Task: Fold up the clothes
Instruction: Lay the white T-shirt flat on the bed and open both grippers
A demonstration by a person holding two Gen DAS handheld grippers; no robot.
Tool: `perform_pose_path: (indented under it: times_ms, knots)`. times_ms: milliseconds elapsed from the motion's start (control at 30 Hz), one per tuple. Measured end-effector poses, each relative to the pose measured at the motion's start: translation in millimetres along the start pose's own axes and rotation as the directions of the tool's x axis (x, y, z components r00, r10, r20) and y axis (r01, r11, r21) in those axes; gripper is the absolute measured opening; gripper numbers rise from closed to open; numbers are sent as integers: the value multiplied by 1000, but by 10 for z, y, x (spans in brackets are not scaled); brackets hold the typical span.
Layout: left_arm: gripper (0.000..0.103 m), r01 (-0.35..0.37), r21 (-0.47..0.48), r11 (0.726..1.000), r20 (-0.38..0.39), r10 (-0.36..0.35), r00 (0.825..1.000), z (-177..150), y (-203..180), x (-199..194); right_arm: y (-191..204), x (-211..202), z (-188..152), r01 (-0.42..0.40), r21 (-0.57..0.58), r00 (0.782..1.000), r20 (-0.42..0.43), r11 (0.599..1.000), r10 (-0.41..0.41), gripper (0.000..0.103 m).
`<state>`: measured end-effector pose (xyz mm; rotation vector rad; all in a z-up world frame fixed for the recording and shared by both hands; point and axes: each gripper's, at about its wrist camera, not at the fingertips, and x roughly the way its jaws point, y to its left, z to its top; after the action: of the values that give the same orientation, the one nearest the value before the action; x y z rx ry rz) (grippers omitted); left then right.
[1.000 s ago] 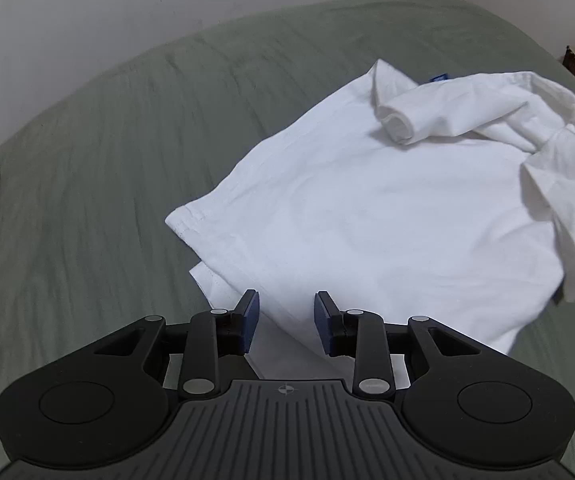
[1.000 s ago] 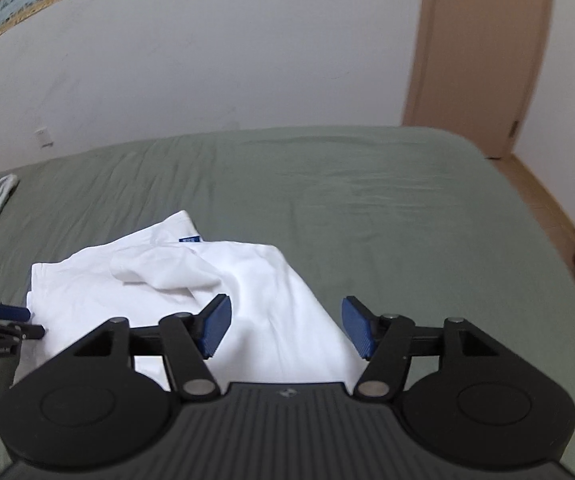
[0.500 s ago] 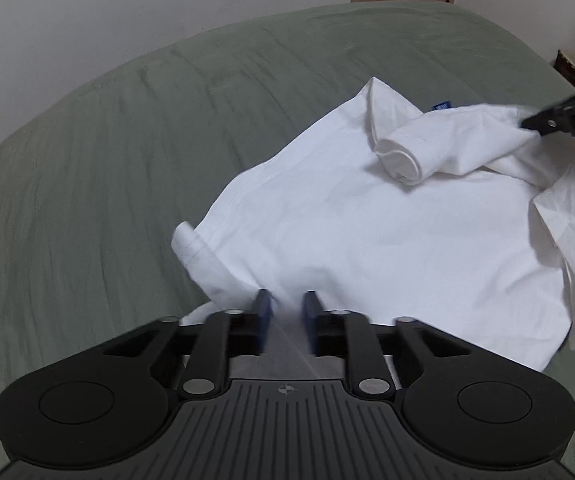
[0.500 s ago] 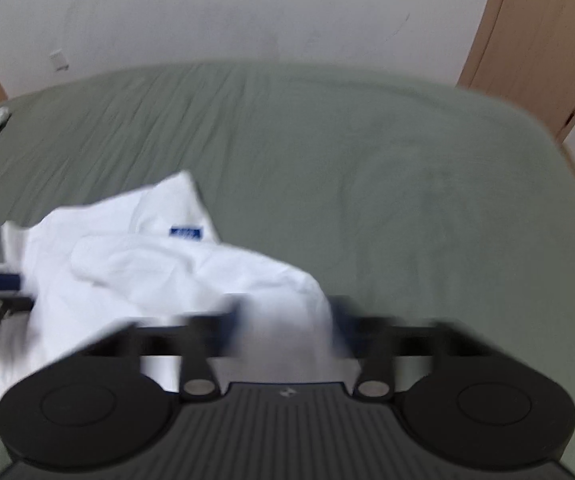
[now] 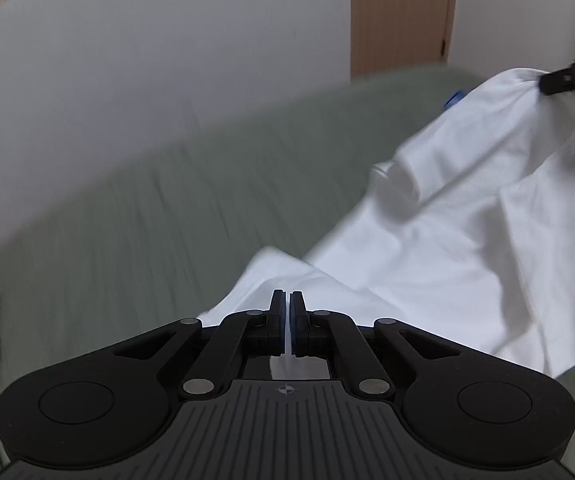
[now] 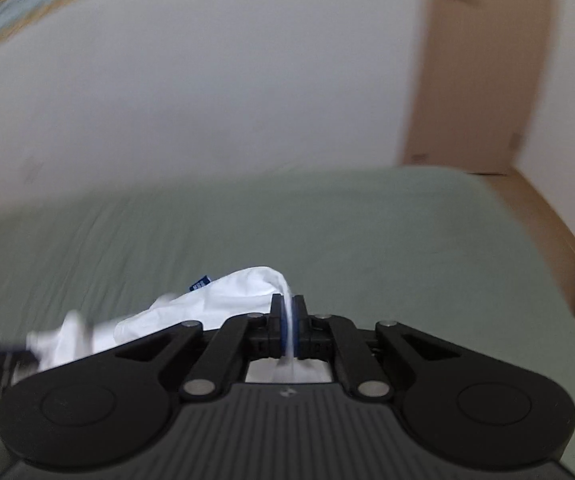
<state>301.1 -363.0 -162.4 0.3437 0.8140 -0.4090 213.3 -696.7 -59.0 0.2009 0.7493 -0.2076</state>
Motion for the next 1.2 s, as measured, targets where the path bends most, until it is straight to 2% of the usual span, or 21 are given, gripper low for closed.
perform_pose_path:
  times_ms: [67, 133, 167, 233, 267, 333, 367, 433, 467, 500, 600, 800, 900, 1067, 1200]
  knots:
    - [2, -39, -16, 999, 76, 40, 996, 345, 63, 25, -183, -6, 79, 56, 43, 997, 47, 998, -58, 3]
    - [2, -83, -19, 996, 109, 85, 990, 534, 75, 125, -351, 23, 103, 121, 84, 987, 91, 989, -128, 3]
    - [2, -106, -17, 994, 102, 107, 989, 583, 68, 203, -401, 53, 94, 138, 97, 985, 95, 986, -147, 5]
    - [4, -129, -18, 991, 64, 130, 989, 644, 43, 416, -517, 172, 36, 177, 128, 980, 66, 976, -186, 19]
    - [5, -123, -17, 992, 44, 124, 991, 616, 29, 482, -562, 264, -45, 189, 127, 981, 20, 974, -193, 27]
    - [9, -111, -14, 994, 6, 111, 994, 551, 0, 601, -593, 382, -193, 200, 103, 980, -40, 974, -197, 27]
    - [16, -104, -12, 994, -13, 104, 994, 519, -14, 661, -582, 412, -264, 200, 81, 979, -57, 977, -195, 28]
    - [26, -71, 2, 997, -57, 71, 996, 313, -44, 707, -531, 437, -463, 171, 29, 980, -110, 985, -167, 43]
    - [27, -54, 10, 999, -80, 54, 995, 207, -59, 728, -510, 436, -518, 157, 19, 981, -120, 987, -154, 52]
    - [28, -46, 27, 999, -89, 48, 995, 109, -80, 704, -470, 403, -626, 128, -4, 983, -136, 992, -127, 57]
    - [29, -20, 79, 997, -107, 28, 994, -180, -174, 596, -321, 278, -888, 68, -94, 983, -164, 993, -83, 57]
    - [29, 50, 141, 989, -127, -32, 991, -682, -361, 225, 74, 40, -1502, 45, -307, 976, -188, 951, -107, 57]
    - [29, 67, 130, 989, -139, -49, 989, -831, -465, 78, 40, -34, -1616, 51, -310, 974, -196, 949, -116, 57]
    - [29, 107, 132, 985, -146, -88, 985, -1039, -571, -177, -62, -90, -1758, 44, -219, 969, -230, 975, -95, 57]
    - [32, 130, 120, 984, -166, -109, 980, -1170, -659, -218, -118, -80, -1840, 63, -196, 963, -245, 979, -111, 57]
